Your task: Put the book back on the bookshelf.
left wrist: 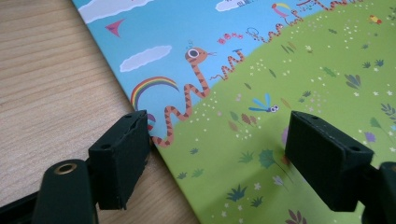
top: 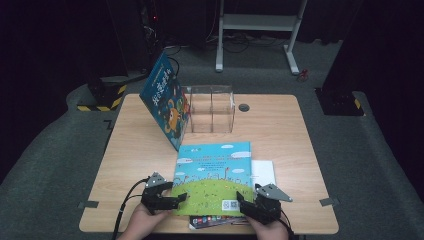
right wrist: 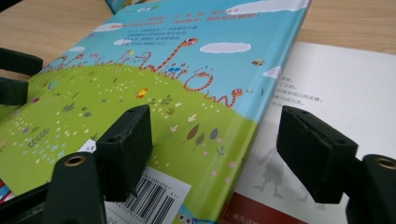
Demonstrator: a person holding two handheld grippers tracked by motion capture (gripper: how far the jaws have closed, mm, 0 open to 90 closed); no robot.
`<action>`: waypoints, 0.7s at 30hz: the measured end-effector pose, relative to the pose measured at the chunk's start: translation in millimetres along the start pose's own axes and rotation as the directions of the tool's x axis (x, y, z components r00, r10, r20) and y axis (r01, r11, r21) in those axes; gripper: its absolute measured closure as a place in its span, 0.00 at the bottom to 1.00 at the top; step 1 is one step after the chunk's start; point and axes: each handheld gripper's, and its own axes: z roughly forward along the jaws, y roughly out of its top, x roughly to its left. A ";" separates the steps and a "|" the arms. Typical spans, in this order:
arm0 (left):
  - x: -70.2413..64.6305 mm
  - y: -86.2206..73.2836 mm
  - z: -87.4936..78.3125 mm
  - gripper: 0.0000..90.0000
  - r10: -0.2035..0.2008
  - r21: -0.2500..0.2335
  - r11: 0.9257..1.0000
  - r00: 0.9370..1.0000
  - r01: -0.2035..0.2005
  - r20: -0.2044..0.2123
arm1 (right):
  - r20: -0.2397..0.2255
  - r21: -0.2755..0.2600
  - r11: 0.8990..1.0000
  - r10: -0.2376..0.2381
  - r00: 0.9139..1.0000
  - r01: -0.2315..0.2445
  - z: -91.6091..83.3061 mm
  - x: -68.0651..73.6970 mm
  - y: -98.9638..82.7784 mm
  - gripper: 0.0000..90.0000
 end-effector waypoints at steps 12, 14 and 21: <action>-3.3 1.4 2.5 0.22 -0.002 -0.003 1.000 1.000 0.002 -0.014 | 0.016 0.003 1.000 -0.002 1.000 0.001 -2.0 8.0 -1.6 0.34; -3.9 1.6 3.1 0.22 -0.006 -0.004 1.000 1.000 0.006 -0.012 | 0.019 0.005 1.000 0.000 1.000 0.000 -2.7 8.5 -1.7 0.34; -5.0 2.4 4.4 0.22 -0.007 -0.006 1.000 1.000 0.007 -0.013 | 0.025 0.007 1.000 0.002 1.000 -0.002 -4.0 8.2 -1.8 0.34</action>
